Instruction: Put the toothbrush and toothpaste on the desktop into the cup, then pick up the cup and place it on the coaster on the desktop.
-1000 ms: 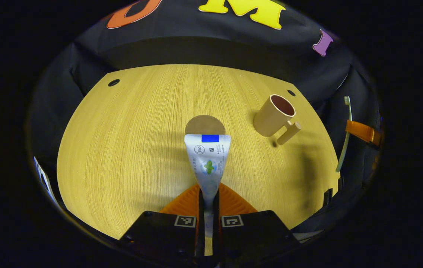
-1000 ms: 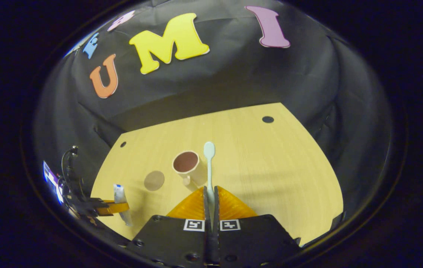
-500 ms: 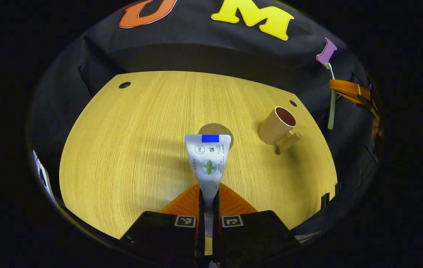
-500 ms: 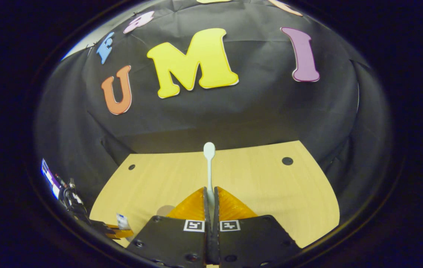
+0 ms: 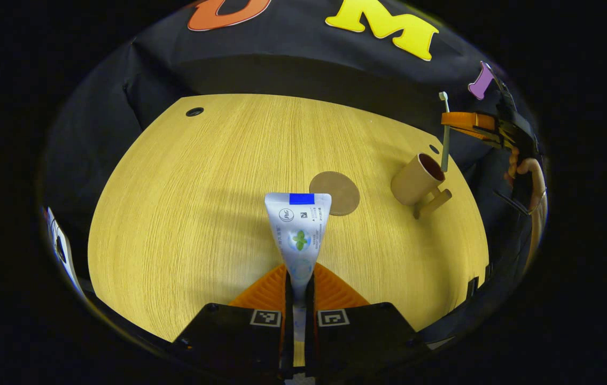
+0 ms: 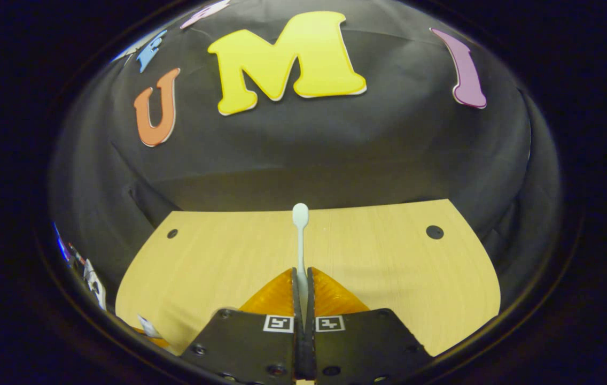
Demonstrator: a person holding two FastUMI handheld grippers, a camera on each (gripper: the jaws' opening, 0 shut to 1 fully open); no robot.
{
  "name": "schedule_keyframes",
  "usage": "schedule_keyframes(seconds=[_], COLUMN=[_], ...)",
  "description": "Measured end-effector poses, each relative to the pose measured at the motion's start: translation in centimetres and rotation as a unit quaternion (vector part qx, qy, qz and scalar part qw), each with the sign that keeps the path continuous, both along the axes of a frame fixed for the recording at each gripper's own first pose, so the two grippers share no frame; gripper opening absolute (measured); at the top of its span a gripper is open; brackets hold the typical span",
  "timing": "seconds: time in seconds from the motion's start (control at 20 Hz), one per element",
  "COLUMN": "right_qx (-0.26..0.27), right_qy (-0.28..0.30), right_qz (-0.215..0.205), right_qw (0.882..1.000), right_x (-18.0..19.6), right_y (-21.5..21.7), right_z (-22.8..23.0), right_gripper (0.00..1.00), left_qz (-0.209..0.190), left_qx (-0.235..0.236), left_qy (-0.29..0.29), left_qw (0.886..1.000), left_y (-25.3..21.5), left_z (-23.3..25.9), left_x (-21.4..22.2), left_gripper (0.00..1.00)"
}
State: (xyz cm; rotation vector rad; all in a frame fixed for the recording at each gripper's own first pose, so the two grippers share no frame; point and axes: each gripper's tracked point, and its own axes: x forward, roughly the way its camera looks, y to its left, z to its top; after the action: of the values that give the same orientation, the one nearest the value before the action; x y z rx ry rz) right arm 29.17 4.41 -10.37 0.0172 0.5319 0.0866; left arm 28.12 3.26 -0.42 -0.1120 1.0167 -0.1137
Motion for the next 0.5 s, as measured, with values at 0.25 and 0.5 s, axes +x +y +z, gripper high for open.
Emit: schedule_keyframes(seconds=[0.25,0.5], right_qx=[-0.016,-0.002], right_qy=[0.012,0.002], right_qz=[-0.002,-0.002], right_qw=[1.000,1.000], right_x=[1.3,1.4], right_y=[-0.1,0.1], right_z=[-3.9,-5.3], right_gripper=[0.00,0.01], left_qz=[-0.008,-0.011], left_qx=[0.002,-0.003], left_qy=[0.009,0.016], left_qw=[1.000,1.000], left_y=[0.5,0.2], left_z=[-1.3,-2.0], left_x=[0.0,0.3], left_gripper=[0.11,0.11])
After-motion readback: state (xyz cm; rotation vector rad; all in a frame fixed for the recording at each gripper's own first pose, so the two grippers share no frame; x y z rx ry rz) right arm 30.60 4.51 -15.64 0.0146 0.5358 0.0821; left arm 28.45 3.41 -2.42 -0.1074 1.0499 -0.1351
